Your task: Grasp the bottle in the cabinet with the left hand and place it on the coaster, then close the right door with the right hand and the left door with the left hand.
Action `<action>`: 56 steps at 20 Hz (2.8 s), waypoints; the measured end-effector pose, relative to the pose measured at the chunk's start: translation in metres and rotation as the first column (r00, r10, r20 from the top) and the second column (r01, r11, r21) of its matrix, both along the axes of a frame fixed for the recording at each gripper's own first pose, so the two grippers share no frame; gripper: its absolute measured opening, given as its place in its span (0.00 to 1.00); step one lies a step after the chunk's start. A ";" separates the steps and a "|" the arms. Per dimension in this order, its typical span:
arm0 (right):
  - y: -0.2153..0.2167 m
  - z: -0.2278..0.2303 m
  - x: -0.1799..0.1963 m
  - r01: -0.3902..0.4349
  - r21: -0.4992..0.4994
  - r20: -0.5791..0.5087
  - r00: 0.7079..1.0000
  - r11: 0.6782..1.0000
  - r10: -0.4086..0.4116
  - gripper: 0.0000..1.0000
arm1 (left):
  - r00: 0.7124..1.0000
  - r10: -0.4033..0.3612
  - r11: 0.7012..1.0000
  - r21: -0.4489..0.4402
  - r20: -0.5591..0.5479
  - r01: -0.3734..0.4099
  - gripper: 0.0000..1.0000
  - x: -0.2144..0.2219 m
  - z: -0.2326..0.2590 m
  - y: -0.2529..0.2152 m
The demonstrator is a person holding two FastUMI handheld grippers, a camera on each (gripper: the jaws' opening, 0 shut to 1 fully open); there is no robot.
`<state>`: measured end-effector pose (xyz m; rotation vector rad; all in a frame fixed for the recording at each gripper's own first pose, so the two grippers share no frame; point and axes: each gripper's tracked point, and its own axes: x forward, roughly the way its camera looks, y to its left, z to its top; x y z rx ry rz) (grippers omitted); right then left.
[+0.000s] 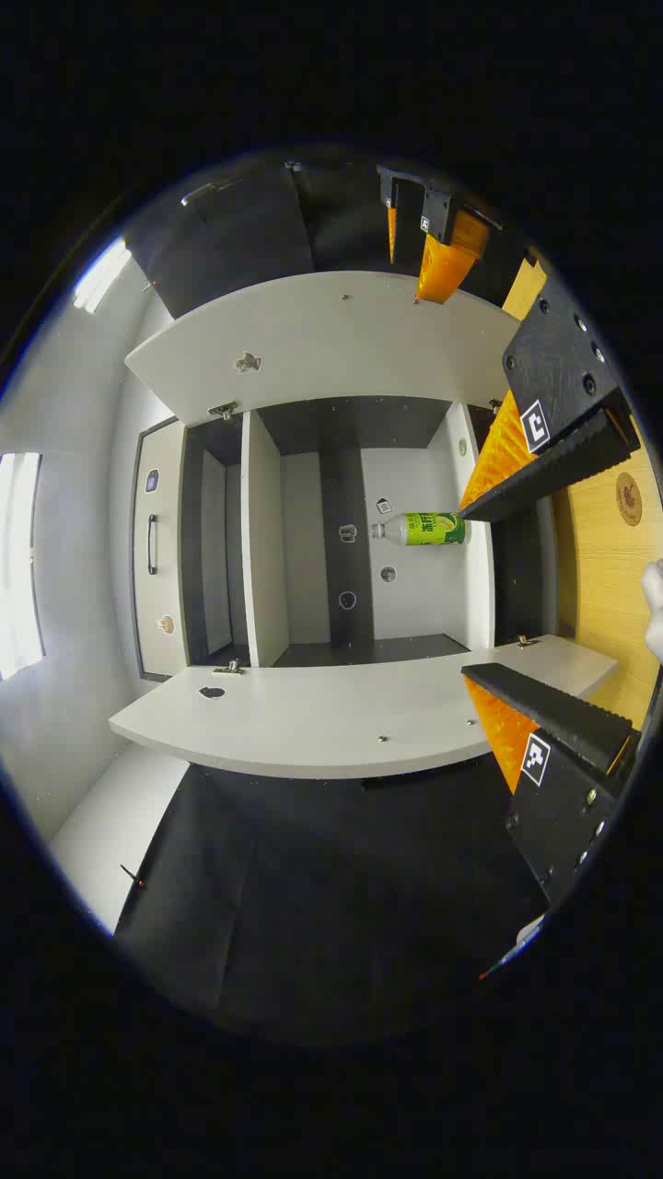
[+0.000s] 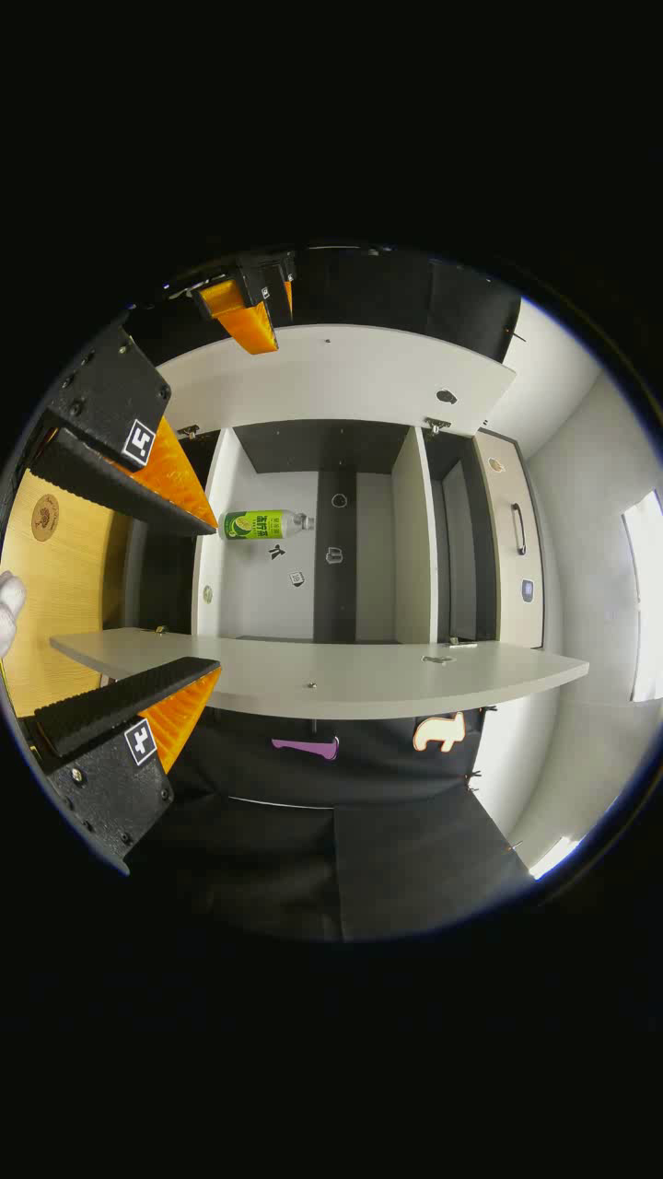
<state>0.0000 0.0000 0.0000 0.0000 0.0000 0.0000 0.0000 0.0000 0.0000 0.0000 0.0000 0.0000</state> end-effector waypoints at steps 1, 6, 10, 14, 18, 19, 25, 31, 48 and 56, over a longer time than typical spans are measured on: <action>0.000 0.000 0.000 0.000 -0.003 0.000 1.000 1.000 0.000 0.82 | 1.000 0.001 1.000 -0.002 -0.001 -0.001 0.95 0.002 0.000 0.001; 0.002 -0.002 0.002 -0.001 0.006 -0.004 1.000 1.000 0.001 0.82 | 1.000 -0.007 1.000 0.002 0.000 0.007 0.95 0.006 -0.003 0.000; 0.000 -0.001 0.005 0.005 -0.001 -0.005 1.000 1.000 -0.005 0.82 | 1.000 -0.009 1.000 0.001 0.000 0.009 0.95 0.018 -0.005 -0.001; -0.001 0.001 0.008 0.006 0.001 -0.006 1.000 1.000 -0.006 0.82 | 1.000 -0.018 1.000 0.000 -0.004 0.018 0.95 0.043 -0.011 -0.005; -0.003 0.007 0.012 0.016 -0.010 -0.011 1.000 1.000 -0.016 0.82 | 0.999 -0.045 0.999 -0.012 0.011 0.045 0.95 0.086 -0.009 -0.017; -0.003 0.010 0.013 0.017 -0.009 -0.012 1.000 1.000 -0.017 0.82 | 0.998 -0.055 0.998 -0.026 0.019 0.056 0.95 0.099 -0.007 -0.022; -0.002 0.031 0.014 0.039 -0.024 0.012 0.999 0.999 -0.039 0.82 | 0.993 -0.101 0.992 -0.068 0.058 0.105 0.95 0.197 0.003 -0.058; 0.009 0.037 0.020 0.030 -0.035 -0.001 1.000 0.999 -0.031 0.82 | 0.995 -0.100 0.993 -0.062 0.024 0.101 0.95 0.290 -0.017 -0.092; 0.016 0.022 0.038 0.026 -0.053 -0.057 0.998 0.998 -0.029 0.82 | 0.991 -0.066 0.997 -0.058 -0.114 0.060 0.75 0.393 -0.088 -0.115; 0.010 0.023 0.023 0.024 -0.031 -0.035 0.999 0.999 -0.025 0.82 | 0.988 -0.146 0.989 0.016 0.049 0.145 0.73 0.316 -0.043 -0.120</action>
